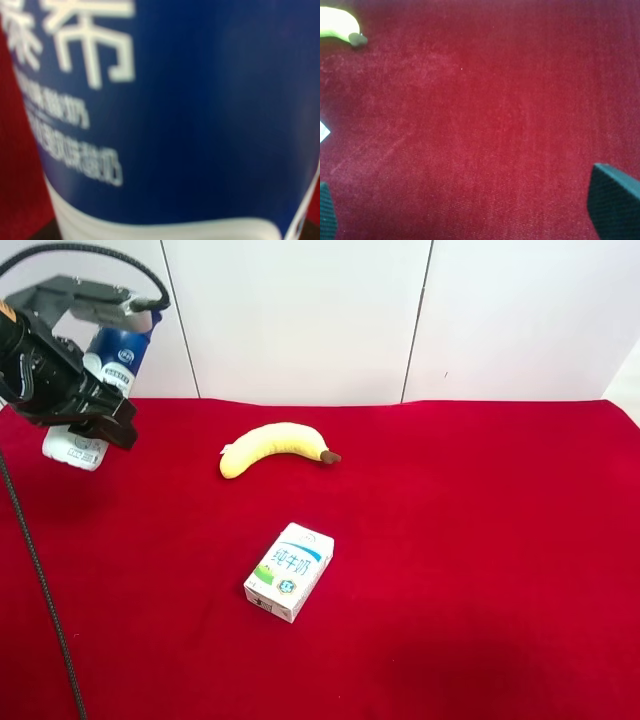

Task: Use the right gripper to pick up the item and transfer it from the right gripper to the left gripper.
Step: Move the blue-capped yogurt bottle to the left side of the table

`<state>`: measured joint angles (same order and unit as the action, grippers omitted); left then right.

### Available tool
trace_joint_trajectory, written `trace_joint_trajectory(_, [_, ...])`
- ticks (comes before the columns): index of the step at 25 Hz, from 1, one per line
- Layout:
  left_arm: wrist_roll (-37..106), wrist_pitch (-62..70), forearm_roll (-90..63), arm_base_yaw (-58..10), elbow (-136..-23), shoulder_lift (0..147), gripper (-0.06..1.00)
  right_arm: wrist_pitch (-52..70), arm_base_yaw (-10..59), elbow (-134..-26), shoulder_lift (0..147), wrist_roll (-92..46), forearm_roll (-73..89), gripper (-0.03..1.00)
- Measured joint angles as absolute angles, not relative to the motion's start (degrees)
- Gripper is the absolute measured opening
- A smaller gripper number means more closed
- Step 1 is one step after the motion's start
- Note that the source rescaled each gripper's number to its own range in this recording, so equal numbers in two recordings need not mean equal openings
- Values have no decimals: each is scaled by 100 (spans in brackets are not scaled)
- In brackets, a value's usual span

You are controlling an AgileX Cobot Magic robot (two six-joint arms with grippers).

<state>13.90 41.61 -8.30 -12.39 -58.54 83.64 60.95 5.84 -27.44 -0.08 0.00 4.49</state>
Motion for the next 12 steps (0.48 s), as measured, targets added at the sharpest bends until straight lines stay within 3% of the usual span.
trace_joint_trajectory(5, [1797,3564,-1576,-690,-5386,8698,3,6095,584,-2744,-8,0,449,96])
trace_joint_trajectory(12, [1982,2809,-1823,-573,-4350,9040,3,6095,584,-2744,-8,0,449,96])
